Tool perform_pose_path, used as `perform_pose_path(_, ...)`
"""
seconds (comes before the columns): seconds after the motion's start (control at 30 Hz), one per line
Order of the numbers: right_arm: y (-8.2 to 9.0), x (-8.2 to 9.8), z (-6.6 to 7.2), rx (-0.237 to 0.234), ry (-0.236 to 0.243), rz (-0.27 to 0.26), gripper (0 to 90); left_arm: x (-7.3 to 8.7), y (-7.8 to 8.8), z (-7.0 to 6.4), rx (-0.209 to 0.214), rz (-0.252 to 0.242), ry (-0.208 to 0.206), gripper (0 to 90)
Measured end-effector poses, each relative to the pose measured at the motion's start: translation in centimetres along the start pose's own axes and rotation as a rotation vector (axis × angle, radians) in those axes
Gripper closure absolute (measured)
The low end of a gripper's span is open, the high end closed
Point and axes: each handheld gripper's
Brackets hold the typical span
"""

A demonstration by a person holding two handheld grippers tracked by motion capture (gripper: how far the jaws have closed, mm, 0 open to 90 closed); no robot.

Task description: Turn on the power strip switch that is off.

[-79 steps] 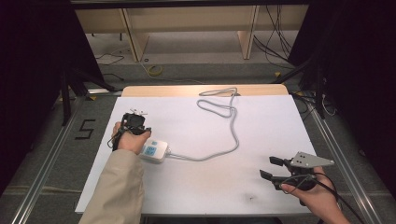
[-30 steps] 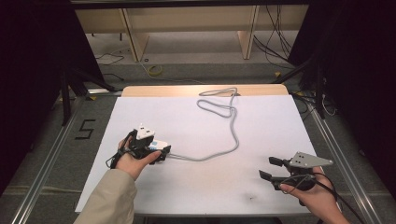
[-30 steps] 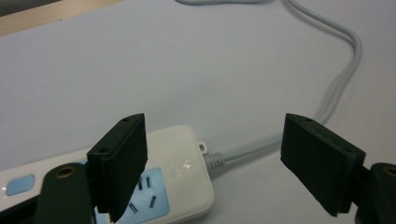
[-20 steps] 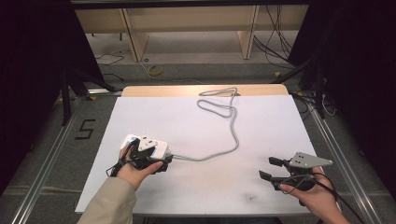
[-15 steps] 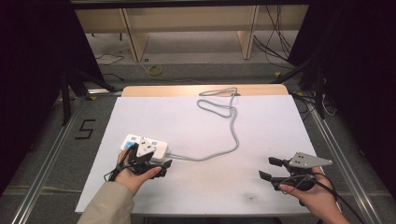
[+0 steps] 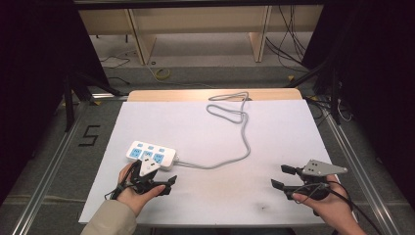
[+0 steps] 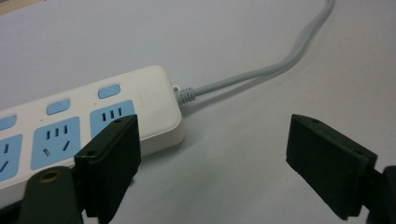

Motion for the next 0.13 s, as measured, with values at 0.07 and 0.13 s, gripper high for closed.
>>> perform_pose_path(0.07,0.03,0.01,-0.02,-0.001,-0.001,-0.003,33.3,-0.03,-0.08,-0.21,0.007,0.009,-0.011,17.9)
perform_pose_path(0.13,0.04,0.01,-0.07,0.0,0.0,-0.003,33.3,-0.15,-0.14,-0.4,0.011,0.009,-0.017,17.9)
Point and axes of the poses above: each handheld gripper's, and its own axes: y roughly backward along the jaws, x roughly out of its underside, z roughly to its left, and after that the axes turned 2 degrees about -y, right-handed
